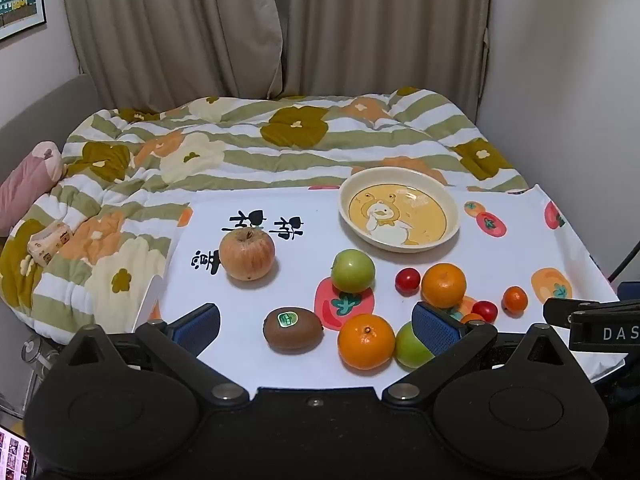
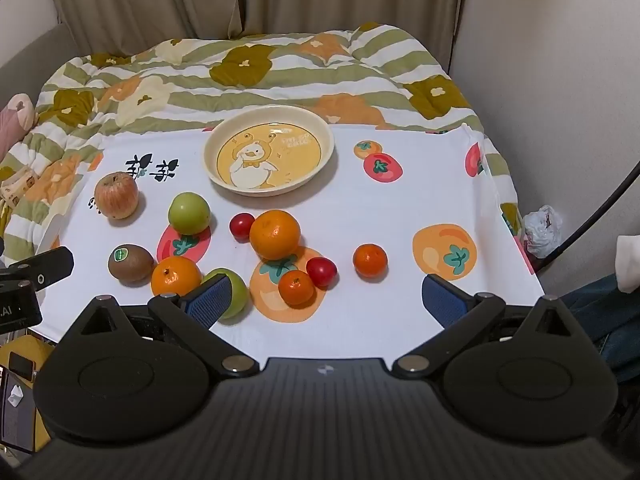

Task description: Organize fruits

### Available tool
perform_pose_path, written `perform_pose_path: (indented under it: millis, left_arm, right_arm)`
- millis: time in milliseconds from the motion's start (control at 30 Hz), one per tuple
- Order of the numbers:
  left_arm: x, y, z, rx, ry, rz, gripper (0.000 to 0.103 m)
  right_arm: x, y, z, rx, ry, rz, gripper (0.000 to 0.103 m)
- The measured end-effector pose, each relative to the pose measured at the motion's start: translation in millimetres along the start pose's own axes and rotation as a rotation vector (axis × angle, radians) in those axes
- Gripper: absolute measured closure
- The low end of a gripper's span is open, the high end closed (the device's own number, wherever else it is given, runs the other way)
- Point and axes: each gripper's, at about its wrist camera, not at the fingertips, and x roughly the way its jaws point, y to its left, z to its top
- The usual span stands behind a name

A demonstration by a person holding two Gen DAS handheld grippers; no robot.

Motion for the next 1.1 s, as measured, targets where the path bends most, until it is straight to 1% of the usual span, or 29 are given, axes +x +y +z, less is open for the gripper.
perform_pose_path:
  millis: [300, 333, 467, 567, 700, 733, 1100]
  left_arm:
    - [0.9, -6.9, 1.5, 0.002, -0.004, 0.015, 0.000]
    - [3.3, 1.1, 2.6, 0.000, -0.006, 0.002, 0.000]
    - [2.7, -3.8, 6.8, 0.006, -0.007, 0.005, 0.000]
    - [-1.3, -1.1, 3.5, -0.001, -0.011, 0.001, 0.000]
    - [-3.5, 1.1, 8.4, -0.004, -0.015, 0.002, 0.000]
    - [-5.4, 5.2, 4.2, -0.012, -0.020, 0.000, 0.000]
    - [-5.8, 7.6, 5.2, -0.010, -0.023, 0.001, 0.000]
  right_arm:
    - [-0.4, 0.3, 0.7, 0.004, 0.002, 0.005, 0.000]
    - [-1.5, 1.9, -0.2, 0.003, -0.004, 0.001, 0.000]
    - [-0.8, 1.4, 0.0, 0.002, -0.004, 0.001, 0.000]
    - [-0.5, 0.9, 0.1, 0.002, -0.005, 0.002, 0.000]
    - [-0.1, 0.5, 0.3, 0.003, -0.005, 0.002, 0.000]
    - [-0.1, 0.4, 0.3, 0.003, -0.006, 0.002, 0.000]
    - [-0.3, 0.1, 0.3, 0.002, -0.007, 0.004, 0.000]
